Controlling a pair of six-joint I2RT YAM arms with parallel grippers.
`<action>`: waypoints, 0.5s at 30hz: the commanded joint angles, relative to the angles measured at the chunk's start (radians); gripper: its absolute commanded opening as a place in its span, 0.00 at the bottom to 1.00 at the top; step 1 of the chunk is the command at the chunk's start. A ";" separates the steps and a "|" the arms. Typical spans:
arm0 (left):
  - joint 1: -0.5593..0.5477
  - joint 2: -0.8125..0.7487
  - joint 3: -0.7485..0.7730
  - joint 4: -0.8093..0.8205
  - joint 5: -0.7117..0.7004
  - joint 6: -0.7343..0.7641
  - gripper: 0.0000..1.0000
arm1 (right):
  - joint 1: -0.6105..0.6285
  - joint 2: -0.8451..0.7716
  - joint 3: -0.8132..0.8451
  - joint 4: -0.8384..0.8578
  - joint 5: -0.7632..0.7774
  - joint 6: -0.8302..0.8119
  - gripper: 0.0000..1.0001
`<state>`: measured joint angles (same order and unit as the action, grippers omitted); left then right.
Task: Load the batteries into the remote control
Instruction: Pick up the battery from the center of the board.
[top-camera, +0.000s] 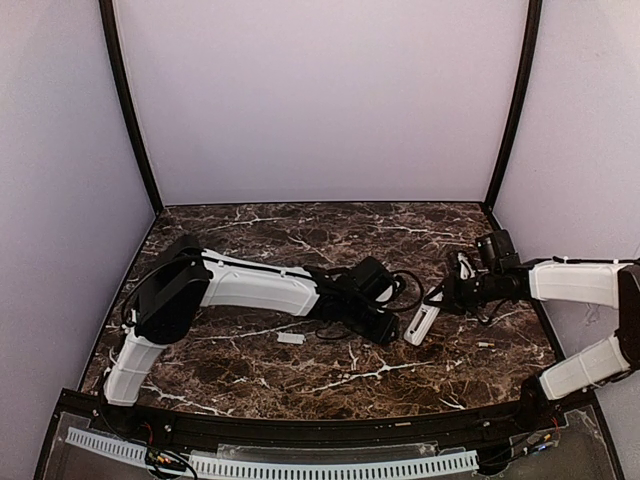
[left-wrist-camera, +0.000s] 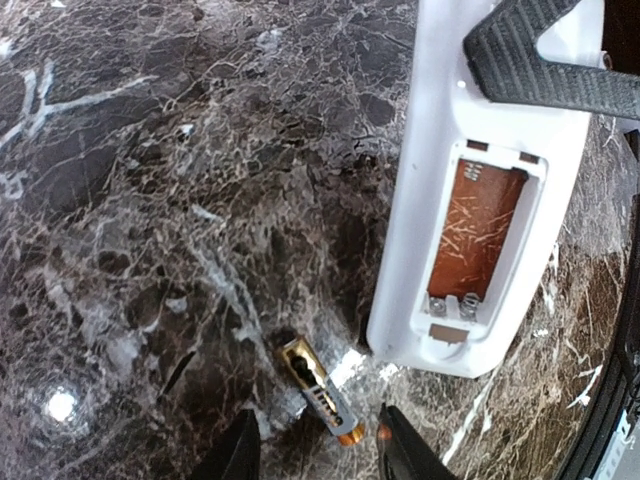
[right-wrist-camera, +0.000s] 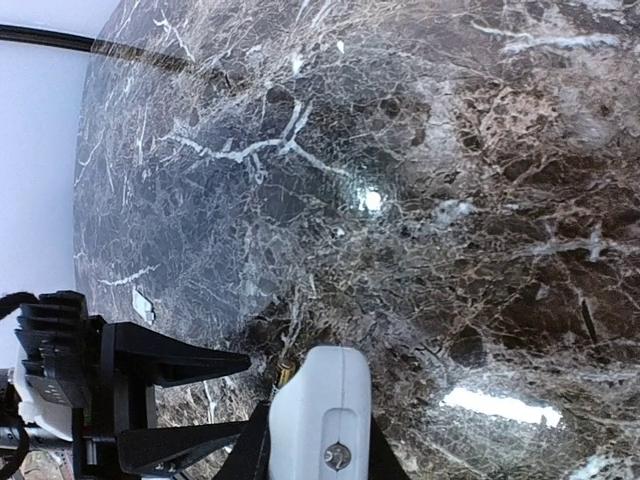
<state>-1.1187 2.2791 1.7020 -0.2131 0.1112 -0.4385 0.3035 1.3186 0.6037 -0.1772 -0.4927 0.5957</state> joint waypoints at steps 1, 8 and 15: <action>-0.022 0.052 0.082 -0.101 -0.034 0.036 0.39 | -0.030 -0.024 -0.028 -0.057 0.066 -0.049 0.00; -0.035 0.131 0.191 -0.234 -0.114 0.053 0.27 | -0.069 -0.046 -0.038 -0.073 0.049 -0.066 0.00; -0.036 0.144 0.258 -0.454 -0.259 0.106 0.08 | -0.072 -0.035 -0.028 -0.061 -0.013 -0.068 0.00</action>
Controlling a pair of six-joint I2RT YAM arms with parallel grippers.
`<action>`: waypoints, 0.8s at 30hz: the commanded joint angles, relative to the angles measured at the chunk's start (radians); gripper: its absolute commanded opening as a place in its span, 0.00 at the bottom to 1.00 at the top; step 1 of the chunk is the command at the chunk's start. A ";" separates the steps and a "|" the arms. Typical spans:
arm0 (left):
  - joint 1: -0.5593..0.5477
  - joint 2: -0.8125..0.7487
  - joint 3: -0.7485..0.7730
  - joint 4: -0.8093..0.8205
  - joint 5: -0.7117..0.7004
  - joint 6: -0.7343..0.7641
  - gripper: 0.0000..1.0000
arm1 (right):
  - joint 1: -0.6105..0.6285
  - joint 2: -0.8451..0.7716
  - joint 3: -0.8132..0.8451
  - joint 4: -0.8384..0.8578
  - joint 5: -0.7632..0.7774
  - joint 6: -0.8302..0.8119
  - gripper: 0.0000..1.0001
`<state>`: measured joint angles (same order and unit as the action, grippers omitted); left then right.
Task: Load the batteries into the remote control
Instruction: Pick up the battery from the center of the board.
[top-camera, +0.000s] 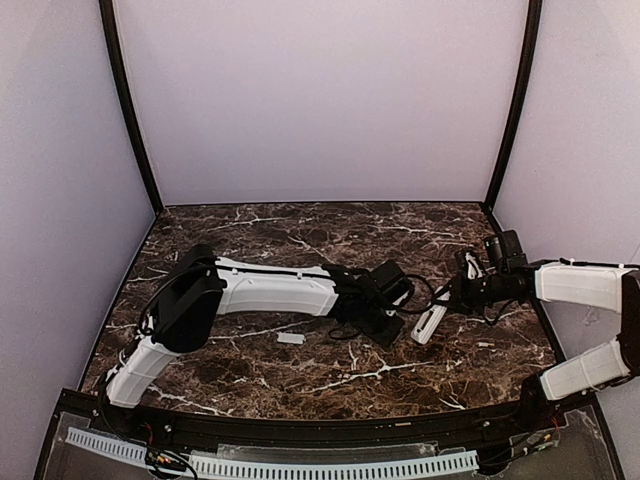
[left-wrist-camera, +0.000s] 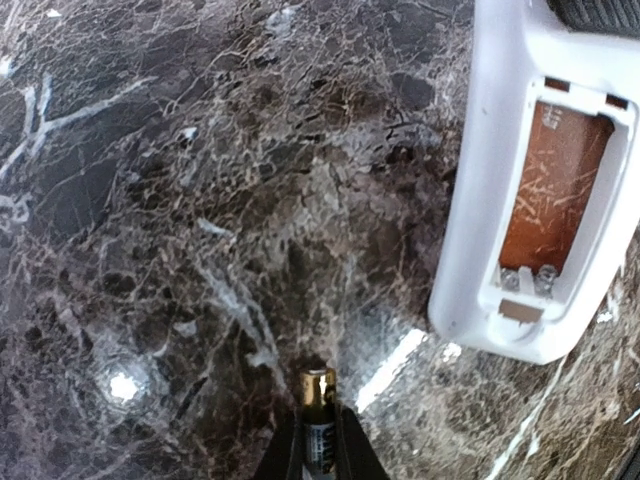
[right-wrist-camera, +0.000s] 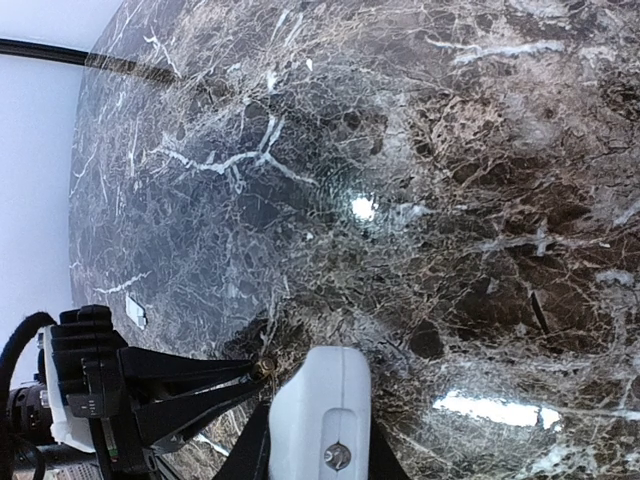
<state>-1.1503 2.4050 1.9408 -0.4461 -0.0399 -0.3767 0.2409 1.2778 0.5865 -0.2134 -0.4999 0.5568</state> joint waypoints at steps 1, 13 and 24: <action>-0.005 0.018 0.020 -0.235 -0.119 0.049 0.04 | -0.009 0.013 -0.013 -0.014 -0.024 -0.026 0.00; 0.071 -0.230 -0.338 -0.104 -0.034 0.003 0.00 | 0.082 0.084 -0.045 0.205 -0.188 0.086 0.00; 0.087 -0.546 -0.596 0.123 0.098 -0.062 0.00 | 0.243 0.266 -0.037 0.566 -0.223 0.264 0.00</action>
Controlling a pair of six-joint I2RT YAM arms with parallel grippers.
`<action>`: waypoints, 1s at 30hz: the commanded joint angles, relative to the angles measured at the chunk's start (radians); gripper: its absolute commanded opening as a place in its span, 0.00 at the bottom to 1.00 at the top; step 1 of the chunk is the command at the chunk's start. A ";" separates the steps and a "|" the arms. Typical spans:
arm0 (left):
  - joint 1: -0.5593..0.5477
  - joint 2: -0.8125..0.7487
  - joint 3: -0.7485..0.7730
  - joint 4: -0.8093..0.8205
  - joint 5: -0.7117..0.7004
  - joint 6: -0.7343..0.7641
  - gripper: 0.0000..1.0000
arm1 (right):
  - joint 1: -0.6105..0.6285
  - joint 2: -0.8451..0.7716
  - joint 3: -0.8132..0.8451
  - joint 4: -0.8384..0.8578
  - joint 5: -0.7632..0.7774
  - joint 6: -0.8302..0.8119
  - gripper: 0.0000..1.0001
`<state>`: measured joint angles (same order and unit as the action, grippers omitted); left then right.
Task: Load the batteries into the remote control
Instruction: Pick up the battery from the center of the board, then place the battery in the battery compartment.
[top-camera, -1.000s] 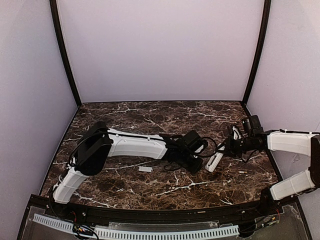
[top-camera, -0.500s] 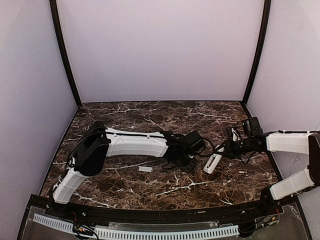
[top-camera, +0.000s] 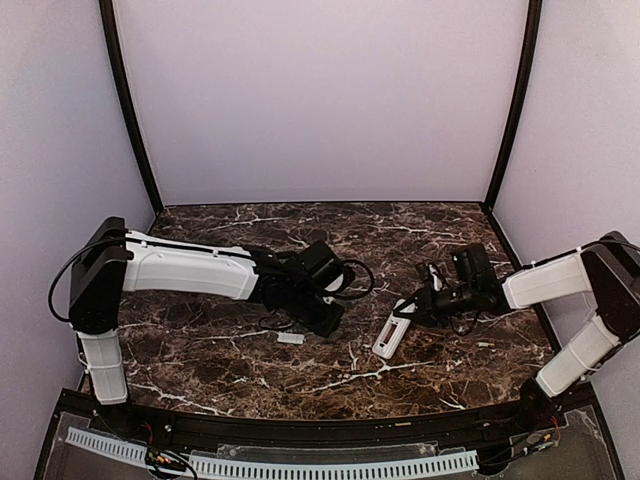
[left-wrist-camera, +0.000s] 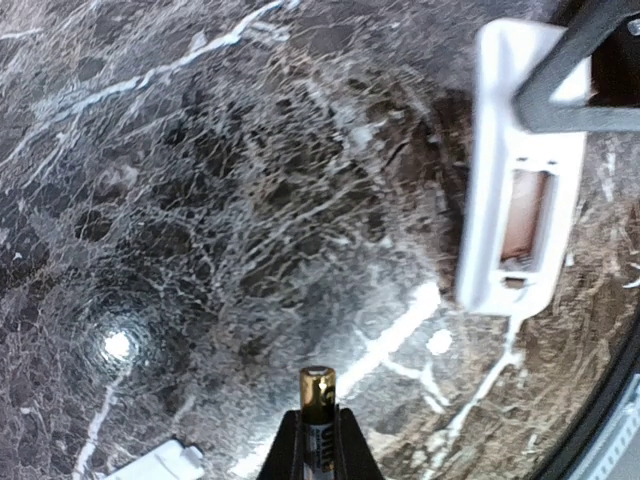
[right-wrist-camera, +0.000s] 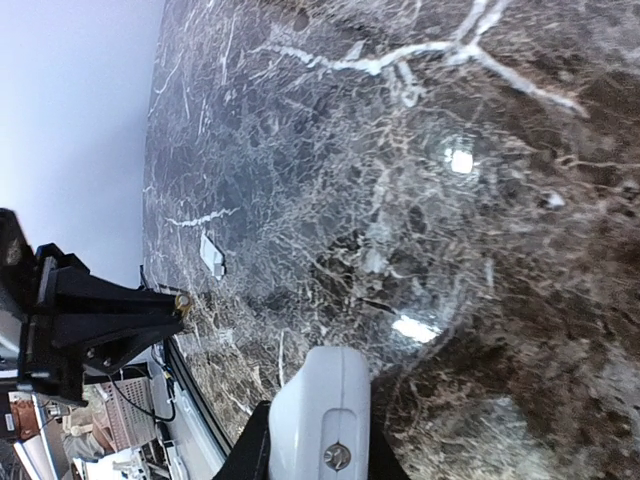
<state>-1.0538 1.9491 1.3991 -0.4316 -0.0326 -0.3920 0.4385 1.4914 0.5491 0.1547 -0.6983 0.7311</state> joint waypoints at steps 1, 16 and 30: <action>-0.009 -0.104 -0.073 0.121 0.106 -0.065 0.00 | 0.059 0.069 0.004 0.229 -0.028 0.109 0.00; -0.023 -0.088 -0.069 0.145 0.170 -0.140 0.01 | 0.170 0.276 0.010 0.579 -0.036 0.354 0.00; -0.032 -0.026 -0.023 0.094 0.163 -0.121 0.03 | 0.177 0.319 0.033 0.642 -0.073 0.406 0.00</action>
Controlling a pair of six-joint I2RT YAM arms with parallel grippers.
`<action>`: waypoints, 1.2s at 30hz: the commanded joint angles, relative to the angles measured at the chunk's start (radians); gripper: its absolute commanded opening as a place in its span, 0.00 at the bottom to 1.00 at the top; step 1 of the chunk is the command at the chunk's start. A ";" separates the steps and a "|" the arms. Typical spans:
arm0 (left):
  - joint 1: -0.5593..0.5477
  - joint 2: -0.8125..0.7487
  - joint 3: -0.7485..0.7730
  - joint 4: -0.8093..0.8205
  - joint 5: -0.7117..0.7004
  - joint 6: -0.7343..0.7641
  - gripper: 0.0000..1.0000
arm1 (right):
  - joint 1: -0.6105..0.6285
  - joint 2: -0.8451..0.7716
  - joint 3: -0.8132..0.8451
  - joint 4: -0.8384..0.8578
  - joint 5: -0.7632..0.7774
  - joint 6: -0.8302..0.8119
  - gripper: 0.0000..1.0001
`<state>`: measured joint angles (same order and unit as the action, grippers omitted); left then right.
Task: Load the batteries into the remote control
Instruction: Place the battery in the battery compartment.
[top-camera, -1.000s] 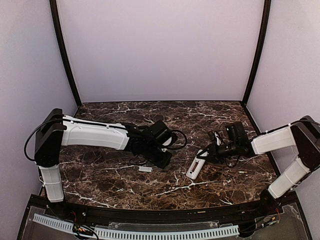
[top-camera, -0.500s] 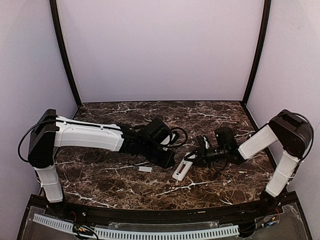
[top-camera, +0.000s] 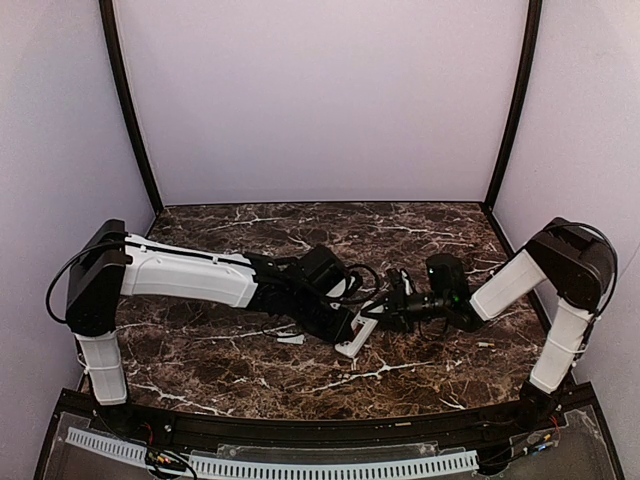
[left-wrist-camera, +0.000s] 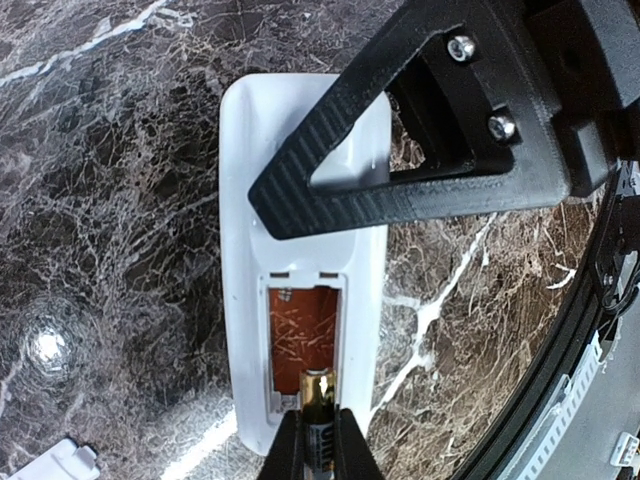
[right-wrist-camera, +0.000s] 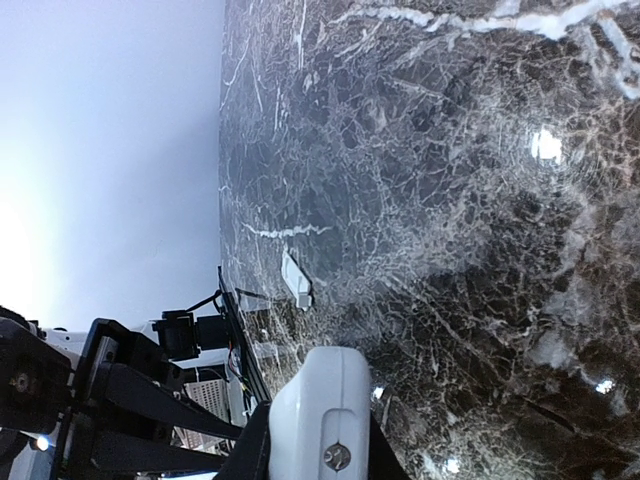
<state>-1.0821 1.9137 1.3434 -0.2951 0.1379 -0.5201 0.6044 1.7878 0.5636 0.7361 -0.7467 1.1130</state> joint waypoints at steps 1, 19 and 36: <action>-0.004 0.014 0.037 -0.049 -0.012 0.009 0.03 | 0.011 0.026 0.017 0.067 -0.028 0.028 0.00; -0.004 0.066 0.107 -0.136 -0.072 0.027 0.10 | 0.022 0.050 0.006 0.136 -0.047 0.082 0.00; -0.005 0.063 0.124 -0.145 -0.073 0.034 0.16 | 0.023 0.081 -0.010 0.182 -0.062 0.111 0.00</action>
<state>-1.0828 1.9785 1.4498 -0.4103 0.0696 -0.5007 0.6170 1.8427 0.5652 0.8368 -0.7715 1.1957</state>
